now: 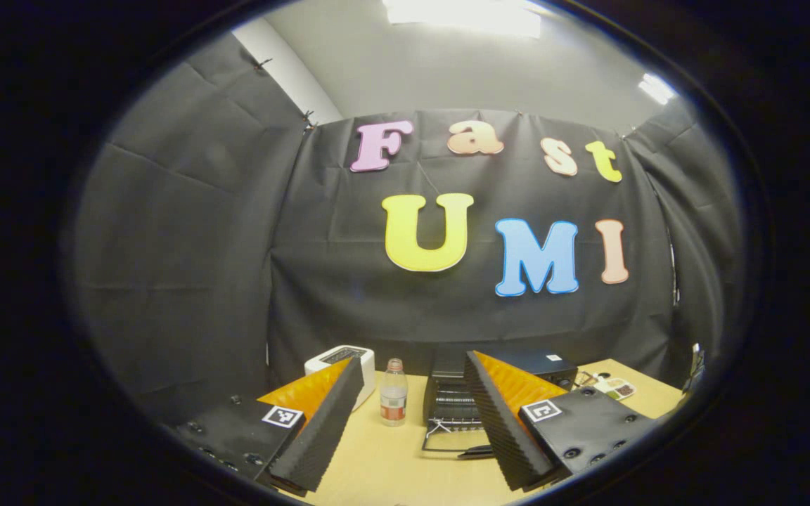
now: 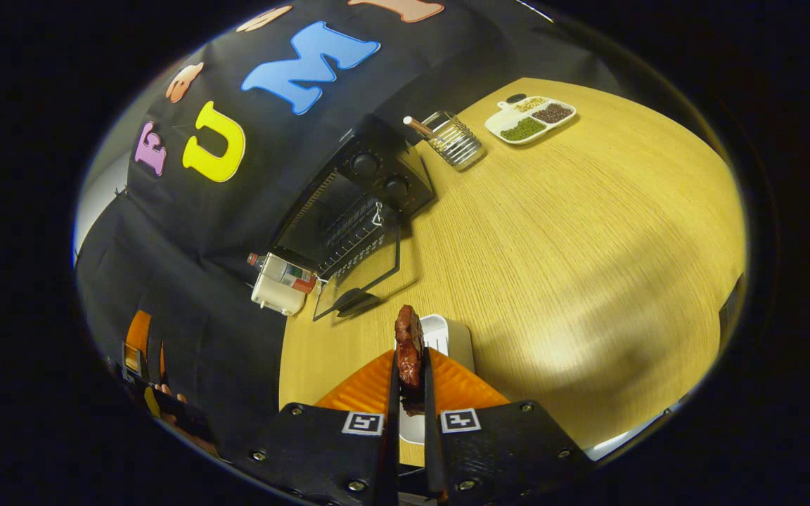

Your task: Open the electric oven with the left hand, put the food in, and close the electric oven.

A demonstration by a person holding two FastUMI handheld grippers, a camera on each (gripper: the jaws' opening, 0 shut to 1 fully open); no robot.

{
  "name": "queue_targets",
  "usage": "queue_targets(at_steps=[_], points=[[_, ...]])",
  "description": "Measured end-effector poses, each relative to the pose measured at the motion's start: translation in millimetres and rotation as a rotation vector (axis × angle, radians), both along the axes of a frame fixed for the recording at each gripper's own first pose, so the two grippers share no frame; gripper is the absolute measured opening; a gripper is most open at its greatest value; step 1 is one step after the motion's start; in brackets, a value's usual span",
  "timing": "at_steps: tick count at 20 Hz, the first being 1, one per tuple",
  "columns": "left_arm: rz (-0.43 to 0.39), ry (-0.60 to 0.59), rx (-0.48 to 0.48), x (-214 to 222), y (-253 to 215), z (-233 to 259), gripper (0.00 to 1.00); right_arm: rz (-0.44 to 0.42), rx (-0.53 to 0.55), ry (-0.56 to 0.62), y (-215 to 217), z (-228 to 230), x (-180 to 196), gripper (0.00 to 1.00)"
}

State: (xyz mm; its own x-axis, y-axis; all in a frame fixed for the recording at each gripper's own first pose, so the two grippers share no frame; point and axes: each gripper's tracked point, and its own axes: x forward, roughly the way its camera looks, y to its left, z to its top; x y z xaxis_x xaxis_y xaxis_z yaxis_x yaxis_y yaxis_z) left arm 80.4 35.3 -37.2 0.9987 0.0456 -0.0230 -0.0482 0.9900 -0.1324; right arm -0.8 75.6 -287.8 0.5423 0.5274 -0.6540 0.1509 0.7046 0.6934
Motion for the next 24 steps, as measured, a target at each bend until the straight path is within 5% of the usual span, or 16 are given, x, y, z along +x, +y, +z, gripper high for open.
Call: queue_targets(at_steps=[6,13,15,16,17,24], points=[[-0.028,0.001,-0.031,18.7,8.1,-9.7,1.0,-0.072,0.031,-0.021,6.8,27.1,23.6,0.08],[-0.02,0.008,-0.045,37.8,35.5,-21.3,1.0,-0.114,0.106,-0.101,42.2,67.1,80.3,0.09],[-0.013,0.012,-0.045,42.8,45.3,-24.9,1.0,-0.112,0.116,-0.109,56.5,67.8,95.4,0.08],[-0.01,0.013,-0.046,44.8,50.1,-24.8,0.91,-0.116,0.122,-0.109,61.8,67.7,103.3,0.08],[-0.007,0.015,-0.045,47.6,56.0,-27.0,0.98,-0.119,0.128,-0.109,68.4,66.0,111.3,0.08],[0.03,0.033,-0.029,59.9,95.1,-39.8,1.0,-0.14,0.155,-0.122,108.3,56.3,157.1,0.08]])
